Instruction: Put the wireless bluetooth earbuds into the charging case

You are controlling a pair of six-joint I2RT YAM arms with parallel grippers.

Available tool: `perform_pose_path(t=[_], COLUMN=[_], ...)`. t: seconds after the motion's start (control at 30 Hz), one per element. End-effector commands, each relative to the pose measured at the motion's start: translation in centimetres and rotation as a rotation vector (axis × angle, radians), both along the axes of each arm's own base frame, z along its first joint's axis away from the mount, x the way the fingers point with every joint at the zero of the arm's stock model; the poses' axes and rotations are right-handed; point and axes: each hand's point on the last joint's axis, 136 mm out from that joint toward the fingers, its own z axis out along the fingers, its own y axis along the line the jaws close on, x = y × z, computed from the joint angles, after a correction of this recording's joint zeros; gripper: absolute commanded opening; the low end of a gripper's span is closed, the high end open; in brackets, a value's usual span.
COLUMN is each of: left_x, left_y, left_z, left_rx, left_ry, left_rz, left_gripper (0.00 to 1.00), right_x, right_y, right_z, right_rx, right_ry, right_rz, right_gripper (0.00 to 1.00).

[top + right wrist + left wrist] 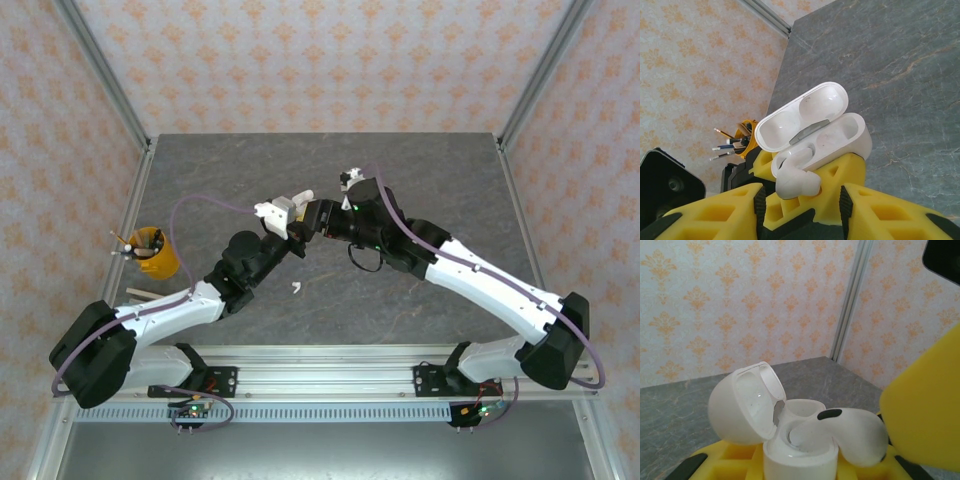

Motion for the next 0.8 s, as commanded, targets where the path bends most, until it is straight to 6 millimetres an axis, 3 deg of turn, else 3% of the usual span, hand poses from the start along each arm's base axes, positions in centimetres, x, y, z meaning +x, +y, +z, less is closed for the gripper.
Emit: perform_pose_path(t=[0.0,0.43,0.77], left_x=[0.0,-0.1,-0.8], left_y=[-0.4,-0.7,-1.4], left_z=[1.0,0.6,-0.1], left_rx=[-0.006,0.003,0.040], left_ry=[-0.026,-0.017,-0.005], left_rz=[-0.006,-0.027,-0.079], left_gripper=[0.00,0.00,0.00], right_x=[0.3,0.8,1.1], right_y=[0.7,1.0,0.6], right_z=[1.8,1.0,2.0], right_rx=[0.022,-0.029,-0.058], right_ry=[-0.044,-0.048,-0.080], right_rz=[0.015,0.017,0.010], right_gripper=[0.43,0.36,0.30])
